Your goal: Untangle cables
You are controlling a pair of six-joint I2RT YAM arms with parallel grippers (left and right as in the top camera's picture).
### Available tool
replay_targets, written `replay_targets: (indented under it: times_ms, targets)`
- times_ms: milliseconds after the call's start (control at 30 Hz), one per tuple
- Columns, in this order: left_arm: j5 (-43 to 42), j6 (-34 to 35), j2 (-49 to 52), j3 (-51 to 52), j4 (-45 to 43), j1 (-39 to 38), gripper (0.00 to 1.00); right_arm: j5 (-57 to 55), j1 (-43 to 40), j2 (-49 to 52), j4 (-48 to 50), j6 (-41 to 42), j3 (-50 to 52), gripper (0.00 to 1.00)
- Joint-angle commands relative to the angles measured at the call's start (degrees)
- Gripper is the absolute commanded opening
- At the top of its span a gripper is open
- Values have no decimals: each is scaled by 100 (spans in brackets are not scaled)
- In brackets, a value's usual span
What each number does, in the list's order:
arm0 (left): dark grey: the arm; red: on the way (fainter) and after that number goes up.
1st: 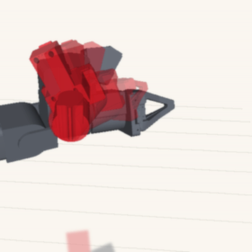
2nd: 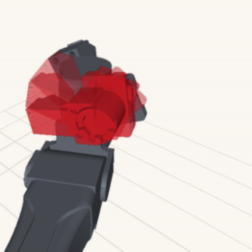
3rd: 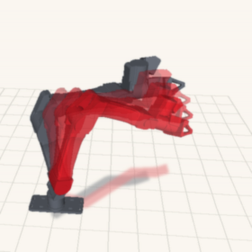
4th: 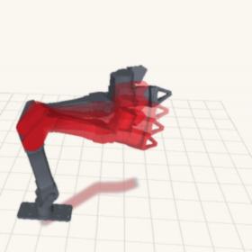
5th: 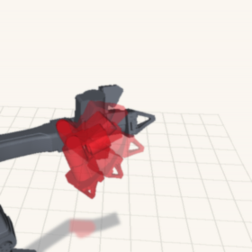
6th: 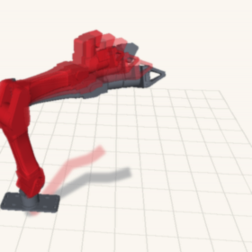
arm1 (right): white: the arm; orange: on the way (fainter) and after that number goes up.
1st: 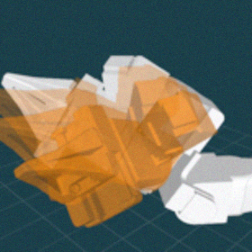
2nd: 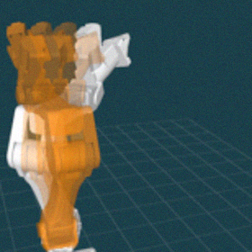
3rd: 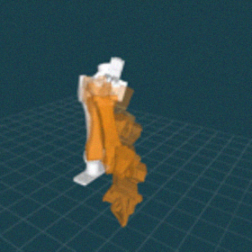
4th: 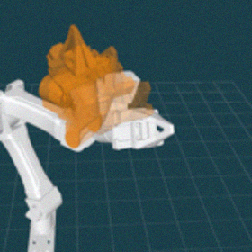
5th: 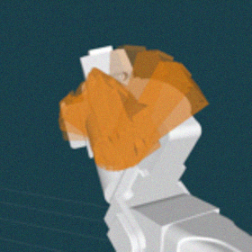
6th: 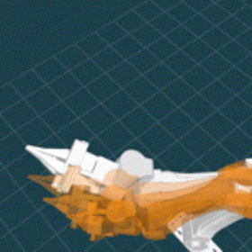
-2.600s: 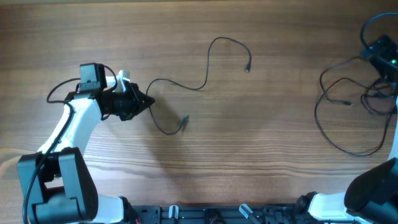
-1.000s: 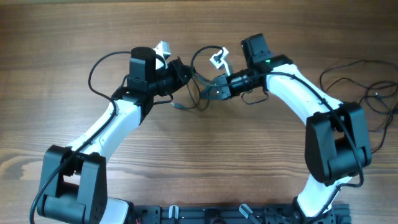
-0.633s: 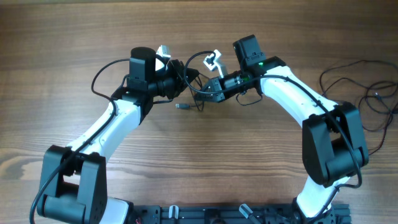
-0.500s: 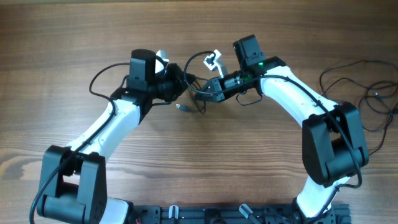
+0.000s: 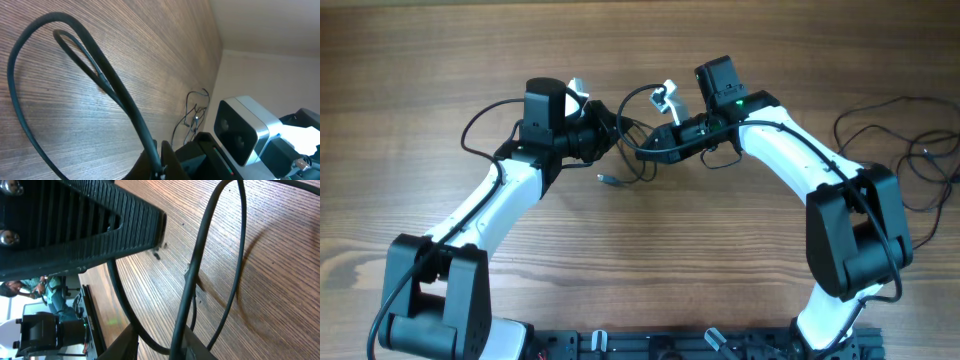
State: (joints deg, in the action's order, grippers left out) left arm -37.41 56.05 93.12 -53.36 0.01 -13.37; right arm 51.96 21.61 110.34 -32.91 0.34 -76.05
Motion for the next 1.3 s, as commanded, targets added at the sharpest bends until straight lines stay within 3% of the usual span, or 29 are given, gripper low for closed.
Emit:
replay_targets:
  times_ms: [0, 67, 133, 267, 333, 367, 467, 567, 733, 967, 1267]
  targets:
    - [-175, 39, -17, -28, -20, -2, 4, -57, 11, -70, 61, 7, 4, 27]
    - [-179, 144, -17, -28, -20, -7, 4, -57, 11, -70, 87, 9, 4, 20]
    - [-173, 140, -17, -28, -22, 0, 24, -57, 9, -68, 66, 59, 4, 9]
    - [-153, 107, -17, -28, -20, 0, 31, -90, 9, -70, 68, 131, 4, 4]
    - [-153, -308, -17, -28, 94, 22, 46, -413, 9, -70, 7, 144, 4, 4]
    - [-109, -817, -17, -28, 358, 125, 47, -841, 7, -72, -76, 291, 4, 4]
    - [616, -1432, -17, -28, 1309, 461, 53, -1394, -127, -197, -192, 420, -13, 4]
    - [1121, -1991, -17, -28, 2402, 1069, 55, -1832, -1274, -1381, -402, 573, -442, 4]
    - [1694, -2376, -17, -28, 2645, 1102, 57, -1987, -3324, -2647, -175, 1685, -575, 4]
    - [1692, -2583, -17, -28, 2715, 1097, 57, -1980, -5532, -2500, -393, 2844, -501, 4]
    - [1692, -2586, -17, -28, 2966, 1097, 57, -662, -5845, -1805, 953, 2684, -501, 4]
